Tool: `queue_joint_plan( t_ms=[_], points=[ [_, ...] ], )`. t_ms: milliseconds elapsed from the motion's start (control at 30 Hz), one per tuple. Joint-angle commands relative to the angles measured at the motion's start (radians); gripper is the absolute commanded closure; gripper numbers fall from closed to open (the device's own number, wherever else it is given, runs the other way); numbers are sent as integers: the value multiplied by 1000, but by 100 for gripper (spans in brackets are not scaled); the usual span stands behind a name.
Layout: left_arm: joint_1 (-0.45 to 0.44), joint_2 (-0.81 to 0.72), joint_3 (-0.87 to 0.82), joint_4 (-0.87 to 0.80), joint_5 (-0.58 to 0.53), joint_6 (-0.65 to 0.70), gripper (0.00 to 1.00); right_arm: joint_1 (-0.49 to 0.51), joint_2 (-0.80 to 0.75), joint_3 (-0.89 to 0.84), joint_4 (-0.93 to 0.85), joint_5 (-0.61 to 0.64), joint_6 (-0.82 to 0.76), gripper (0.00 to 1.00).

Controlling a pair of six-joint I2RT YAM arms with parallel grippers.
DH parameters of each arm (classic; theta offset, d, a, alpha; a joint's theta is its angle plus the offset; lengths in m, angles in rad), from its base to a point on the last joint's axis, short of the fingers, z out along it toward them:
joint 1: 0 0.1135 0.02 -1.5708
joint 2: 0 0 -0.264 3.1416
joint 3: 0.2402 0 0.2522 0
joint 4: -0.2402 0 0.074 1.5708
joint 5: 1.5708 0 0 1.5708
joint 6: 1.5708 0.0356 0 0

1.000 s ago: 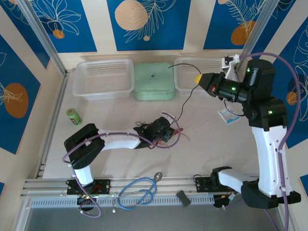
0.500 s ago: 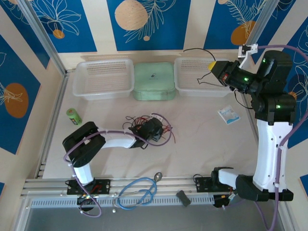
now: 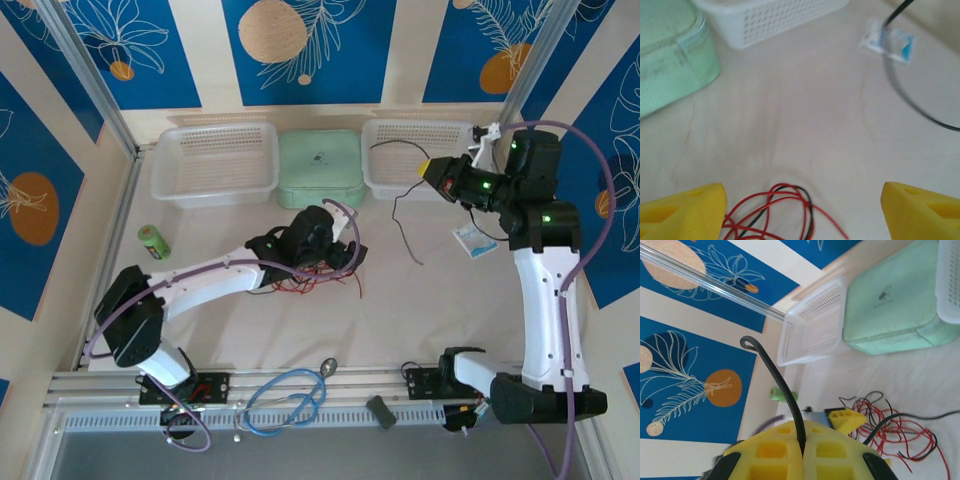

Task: Untangle the cables

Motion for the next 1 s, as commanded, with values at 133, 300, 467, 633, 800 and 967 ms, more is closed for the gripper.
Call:
queue_joint_plan(
  t_ms=[133,300,467,633,800,967],
  points=[
    [-3,-94,33,-198,33,51,19,57,-31,-149,67,8,-51,100],
    [-2,-158,28,-224,-34,87,20,115,-20,-202,67,54,-84,100],
    [11,-194,60,-246,-100,138,21,187,13,-217,30,113,-141,100],
    [25,-198,97,-254,-93,170,22,244,46,-228,22,149,-166,100],
    [30,-192,108,-250,-117,192,22,290,76,-227,13,159,-192,100],
    [40,-175,114,-256,-163,216,22,315,88,-217,-7,170,-217,100]
  ],
)
